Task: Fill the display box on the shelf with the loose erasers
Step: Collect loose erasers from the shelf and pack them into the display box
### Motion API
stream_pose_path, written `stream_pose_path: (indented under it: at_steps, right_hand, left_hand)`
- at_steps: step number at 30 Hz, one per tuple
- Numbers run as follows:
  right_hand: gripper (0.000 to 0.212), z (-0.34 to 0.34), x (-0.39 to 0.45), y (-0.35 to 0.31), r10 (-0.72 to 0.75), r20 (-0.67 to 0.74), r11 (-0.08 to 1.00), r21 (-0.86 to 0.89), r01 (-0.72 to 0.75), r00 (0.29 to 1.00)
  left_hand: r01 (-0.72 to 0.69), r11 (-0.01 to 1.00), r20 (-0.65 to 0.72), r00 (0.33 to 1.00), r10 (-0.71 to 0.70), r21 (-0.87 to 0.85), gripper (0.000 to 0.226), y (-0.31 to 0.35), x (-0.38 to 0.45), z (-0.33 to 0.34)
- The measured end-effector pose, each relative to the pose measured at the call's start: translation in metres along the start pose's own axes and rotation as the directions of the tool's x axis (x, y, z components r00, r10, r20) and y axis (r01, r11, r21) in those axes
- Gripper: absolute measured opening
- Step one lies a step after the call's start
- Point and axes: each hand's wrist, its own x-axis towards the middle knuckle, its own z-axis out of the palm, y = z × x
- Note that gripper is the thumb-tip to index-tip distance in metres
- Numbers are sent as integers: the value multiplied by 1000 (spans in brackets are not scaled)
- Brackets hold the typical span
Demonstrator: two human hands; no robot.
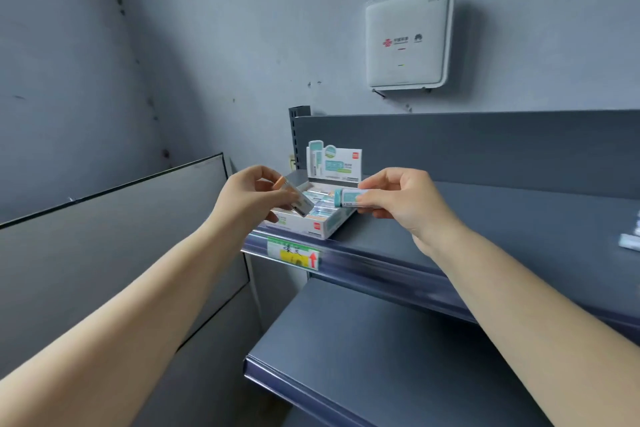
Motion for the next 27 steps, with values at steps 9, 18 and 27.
stream_pose_path:
  at_steps: [9, 18, 27]
  right_hand:
    - [18, 49, 50, 7, -34, -24, 992, -122, 31, 999]
    - [15, 68, 85, 19, -89, -20, 992, -95, 87, 996]
    - [19, 78, 85, 28, -164, -12, 905, -400, 146, 986]
  left_hand:
    - [32, 998, 2, 999, -32, -50, 18, -33, 51, -27]
    - [47, 994, 35, 998, -44, -97, 14, -55, 97, -24]
    - [79, 979, 112, 992, -58, -189, 12, -80, 127, -16]
